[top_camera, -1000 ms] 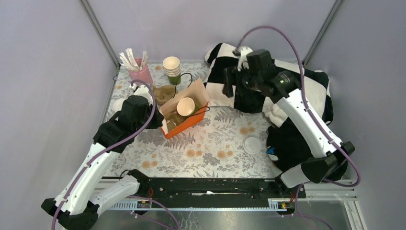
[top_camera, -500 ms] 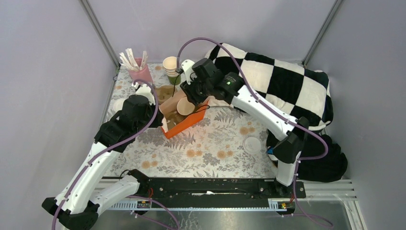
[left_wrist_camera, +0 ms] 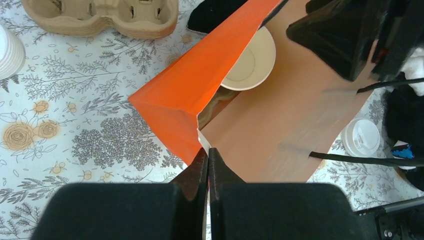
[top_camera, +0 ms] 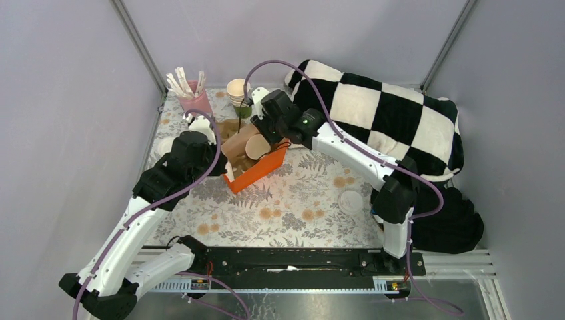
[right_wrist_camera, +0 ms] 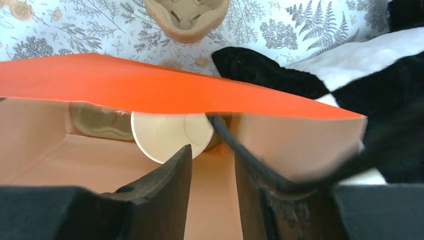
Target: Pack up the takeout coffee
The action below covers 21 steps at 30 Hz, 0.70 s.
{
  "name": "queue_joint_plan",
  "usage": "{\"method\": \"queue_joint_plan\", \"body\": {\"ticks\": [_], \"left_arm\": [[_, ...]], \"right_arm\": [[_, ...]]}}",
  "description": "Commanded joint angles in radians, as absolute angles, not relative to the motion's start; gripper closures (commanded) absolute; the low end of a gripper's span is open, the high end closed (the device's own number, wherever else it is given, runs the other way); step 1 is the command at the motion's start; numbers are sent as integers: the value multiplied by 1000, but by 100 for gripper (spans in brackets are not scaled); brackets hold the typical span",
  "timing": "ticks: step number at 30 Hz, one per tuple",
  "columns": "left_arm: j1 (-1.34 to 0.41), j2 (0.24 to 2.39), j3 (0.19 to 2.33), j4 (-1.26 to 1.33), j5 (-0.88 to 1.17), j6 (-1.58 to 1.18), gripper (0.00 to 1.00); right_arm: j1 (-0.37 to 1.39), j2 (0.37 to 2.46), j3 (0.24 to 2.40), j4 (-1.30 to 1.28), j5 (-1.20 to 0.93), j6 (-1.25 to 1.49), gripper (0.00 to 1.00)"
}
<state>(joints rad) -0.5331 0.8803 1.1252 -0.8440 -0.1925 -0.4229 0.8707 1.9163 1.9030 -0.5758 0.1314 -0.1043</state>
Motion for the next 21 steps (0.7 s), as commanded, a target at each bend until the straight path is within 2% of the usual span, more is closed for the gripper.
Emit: {"method": "queue_joint_plan", "body": {"ticks": [1,8,11,15,21], "left_arm": [[-535,875,1155,-787,-271,-442,100],[-535,885,1148,-733,-326,-429,100],[-535,876,1135,-716,-311,-424,100],[-535,855,1111,-704,-288,-418,100],[-535,797,1043,-676,-270,-407,100]], "right_arm": [[875,1875,1772,-435,106,-135,54],[886,1733,1523,-256,22,-234,46],[886,1718,1499,-262,55,-268,43],[886,1681,1453,-211,74,-300,32],[891,1743,1516,-263,195,-272,22]]}}
